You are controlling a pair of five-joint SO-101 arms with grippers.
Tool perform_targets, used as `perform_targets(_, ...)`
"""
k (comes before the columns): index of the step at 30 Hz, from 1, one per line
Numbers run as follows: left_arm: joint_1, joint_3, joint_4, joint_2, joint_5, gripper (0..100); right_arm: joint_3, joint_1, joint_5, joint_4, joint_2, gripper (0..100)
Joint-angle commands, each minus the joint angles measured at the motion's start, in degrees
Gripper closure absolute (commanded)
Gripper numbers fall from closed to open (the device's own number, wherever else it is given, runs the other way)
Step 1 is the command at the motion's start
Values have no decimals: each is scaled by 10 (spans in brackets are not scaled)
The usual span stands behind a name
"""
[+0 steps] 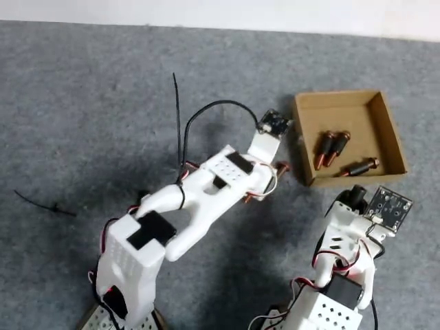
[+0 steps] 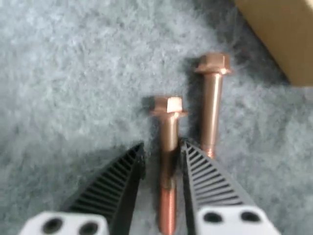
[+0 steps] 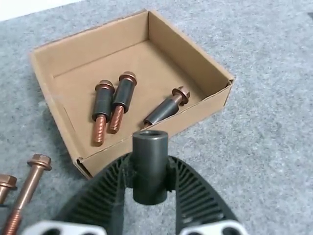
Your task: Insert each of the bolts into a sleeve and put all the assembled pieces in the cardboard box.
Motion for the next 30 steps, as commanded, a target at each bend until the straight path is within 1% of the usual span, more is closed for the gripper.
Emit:
perform_targets(1, -9, -94, 36, 44, 8, 873, 6, 4, -1, -15, -5, 989)
perform_targets(5, -9, -138, 82, 71, 9, 873, 6, 4, -1, -15, -5, 989)
perform_targets(9, -9, -155, 120, 80, 11, 877, 6, 4, -1, -15, -5, 989)
perform_targets(12, -9, -151, 127, 81, 11, 893, 6, 4, -1, -15, -5, 989)
perform_targets(15, -10, -150, 127, 81, 8, 1000, 6, 4, -1, -15, -5, 989)
perform_targets(17, -10, -150, 130, 81, 9, 984, 6, 4, -1, -15, -5, 989)
perform_targets(18, -10, -150, 130, 80, 9, 997, 6, 4, -1, -15, -5, 989)
perform_targets(21, -10, -137, 130, 73, 8, 995, 6, 4, -1, -15, -5, 989)
perform_targets(25, -25, -95, 127, 11, 10, 995, 6, 4, -1, -15, -5, 989)
perform_targets(30, -64, 0, 118, -135, 11, 995, 6, -15, -1, -15, -5, 989)
